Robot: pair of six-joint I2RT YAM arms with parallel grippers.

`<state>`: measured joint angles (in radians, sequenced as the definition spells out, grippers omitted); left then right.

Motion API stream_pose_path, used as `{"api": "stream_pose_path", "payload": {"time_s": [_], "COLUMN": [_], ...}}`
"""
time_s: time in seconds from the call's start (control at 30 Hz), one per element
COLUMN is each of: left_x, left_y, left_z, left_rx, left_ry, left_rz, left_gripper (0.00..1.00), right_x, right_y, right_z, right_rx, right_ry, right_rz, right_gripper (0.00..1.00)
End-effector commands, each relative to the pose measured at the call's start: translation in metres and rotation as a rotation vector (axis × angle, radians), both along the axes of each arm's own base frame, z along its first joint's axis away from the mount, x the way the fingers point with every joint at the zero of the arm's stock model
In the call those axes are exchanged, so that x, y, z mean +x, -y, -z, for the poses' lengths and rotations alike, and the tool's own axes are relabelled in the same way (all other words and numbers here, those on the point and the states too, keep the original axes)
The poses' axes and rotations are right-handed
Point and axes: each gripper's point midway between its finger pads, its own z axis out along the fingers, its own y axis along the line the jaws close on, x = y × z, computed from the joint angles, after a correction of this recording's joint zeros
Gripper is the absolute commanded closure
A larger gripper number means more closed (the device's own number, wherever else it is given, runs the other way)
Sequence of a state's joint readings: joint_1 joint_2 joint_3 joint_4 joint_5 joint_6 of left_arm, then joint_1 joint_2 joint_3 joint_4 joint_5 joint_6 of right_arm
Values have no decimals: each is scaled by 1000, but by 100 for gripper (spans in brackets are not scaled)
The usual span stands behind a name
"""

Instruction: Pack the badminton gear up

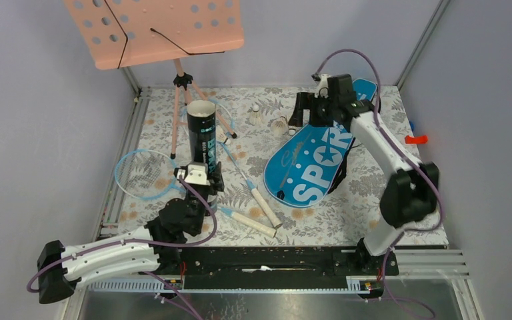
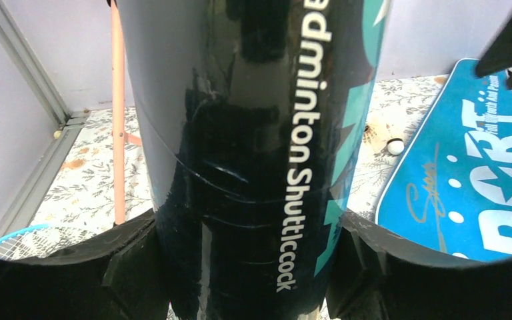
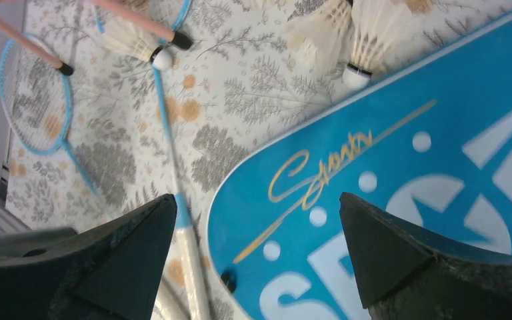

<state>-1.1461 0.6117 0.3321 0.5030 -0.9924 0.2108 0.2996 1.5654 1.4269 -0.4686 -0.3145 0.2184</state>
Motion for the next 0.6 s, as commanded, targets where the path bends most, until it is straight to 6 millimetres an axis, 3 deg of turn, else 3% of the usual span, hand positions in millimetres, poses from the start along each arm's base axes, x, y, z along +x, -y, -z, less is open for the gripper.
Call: {"api": "stream_pose_path", "payload": {"time_s": [0.0, 0.1, 0.33, 0.43, 0.57], "left_x": [2, 3, 5, 6, 9], "left_y": [-6, -6, -7, -5, -3], "left_z": [-18, -14, -9, -9, -6], "left_rx": [-75, -52, -21, -9, 14], "left_ry": [22, 14, 9, 11, 12], "left_rz": [-45, -58, -75, -76, -85], "left_gripper": [86, 86, 86, 86, 87], "right_x": [64, 107, 184, 193, 183], "right_y": [-24, -18, -22, -26, -29], "right_z": [15, 36, 86, 110, 117], "right_rx": [40, -44, -119, -118, -111], "right_ry": [16, 8, 38, -42, -104], "right_rz": [-98, -70, -44, -50, -92], "right_gripper": [0, 0, 0, 0, 7]}}
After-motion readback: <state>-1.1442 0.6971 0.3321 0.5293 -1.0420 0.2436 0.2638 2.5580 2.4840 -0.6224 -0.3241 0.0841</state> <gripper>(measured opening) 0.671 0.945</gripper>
